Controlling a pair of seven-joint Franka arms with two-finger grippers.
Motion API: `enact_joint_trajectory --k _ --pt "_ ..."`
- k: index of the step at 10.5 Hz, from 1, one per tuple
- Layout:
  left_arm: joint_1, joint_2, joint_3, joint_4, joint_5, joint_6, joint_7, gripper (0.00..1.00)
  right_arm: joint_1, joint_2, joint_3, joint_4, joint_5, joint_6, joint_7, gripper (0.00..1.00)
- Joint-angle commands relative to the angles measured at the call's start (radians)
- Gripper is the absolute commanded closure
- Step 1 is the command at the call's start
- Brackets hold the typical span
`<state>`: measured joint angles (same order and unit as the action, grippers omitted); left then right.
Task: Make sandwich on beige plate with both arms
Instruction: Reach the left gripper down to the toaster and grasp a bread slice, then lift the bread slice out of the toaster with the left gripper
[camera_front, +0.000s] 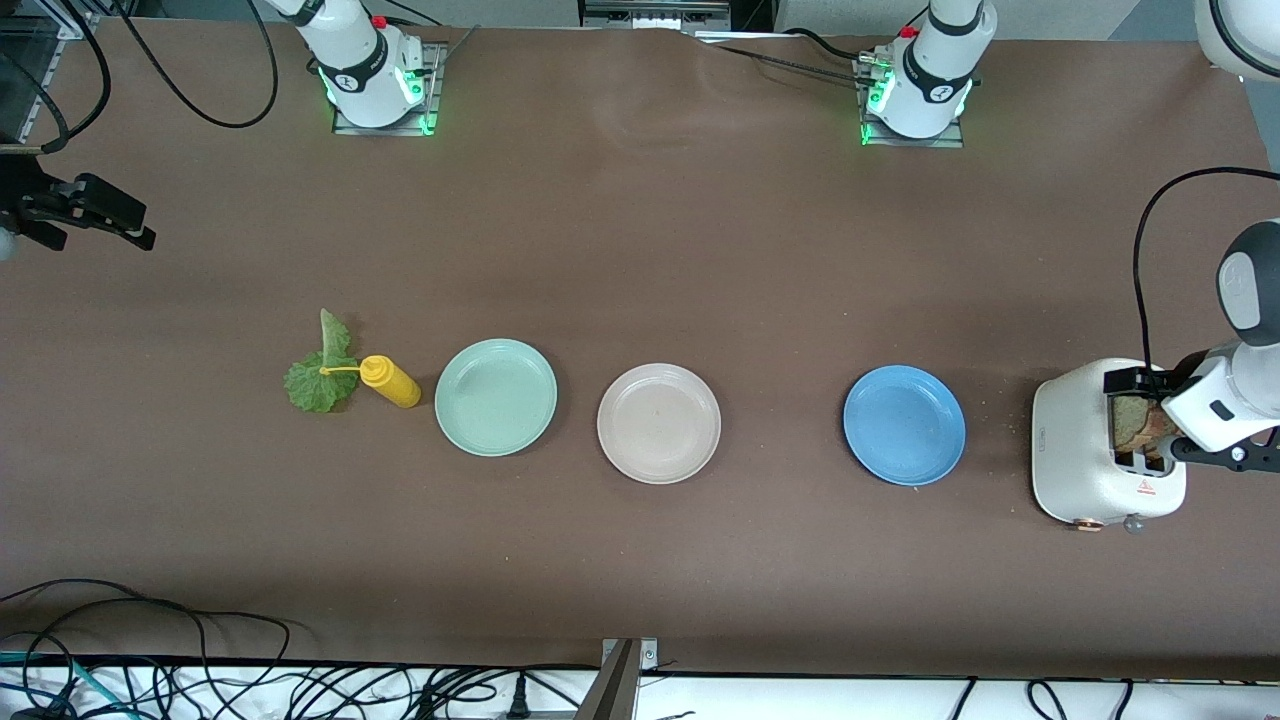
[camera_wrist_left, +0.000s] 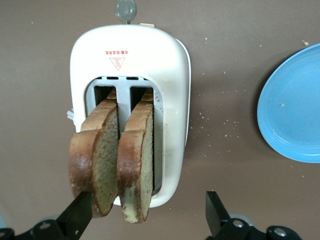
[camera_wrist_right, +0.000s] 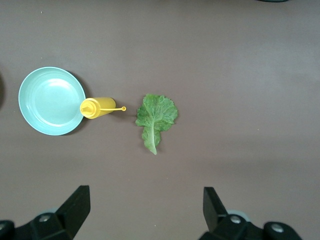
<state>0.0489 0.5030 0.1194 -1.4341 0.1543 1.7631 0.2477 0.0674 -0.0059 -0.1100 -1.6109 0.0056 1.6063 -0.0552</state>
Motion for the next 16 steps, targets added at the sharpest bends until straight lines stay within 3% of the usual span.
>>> enact_joint_trajectory --k 1,10,11,13,16 --pt "-0.001 0.023 -0.004 0.003 0.021 0.006 0.018 0.0 0.0 -0.022 0.004 -0.02 -0.007 0.004 0.011 0.0" --pt "0.011 0.034 -0.004 0.0 0.034 0.006 0.022 0.08 0.002 -0.017 0.006 -0.015 -0.007 0.012 0.011 0.0" --pt "0.015 0.034 -0.004 0.003 0.034 0.006 0.025 0.16 0.002 -0.017 0.019 -0.015 -0.007 0.015 0.011 0.0" --pt "0.019 0.032 -0.001 0.007 0.033 0.006 0.025 0.59 0.002 -0.019 0.021 -0.014 -0.007 0.004 0.011 0.0" --pt "0.025 0.029 -0.001 0.009 0.034 0.006 0.025 1.0 0.002 -0.02 0.059 -0.011 -0.007 0.004 0.011 0.0"
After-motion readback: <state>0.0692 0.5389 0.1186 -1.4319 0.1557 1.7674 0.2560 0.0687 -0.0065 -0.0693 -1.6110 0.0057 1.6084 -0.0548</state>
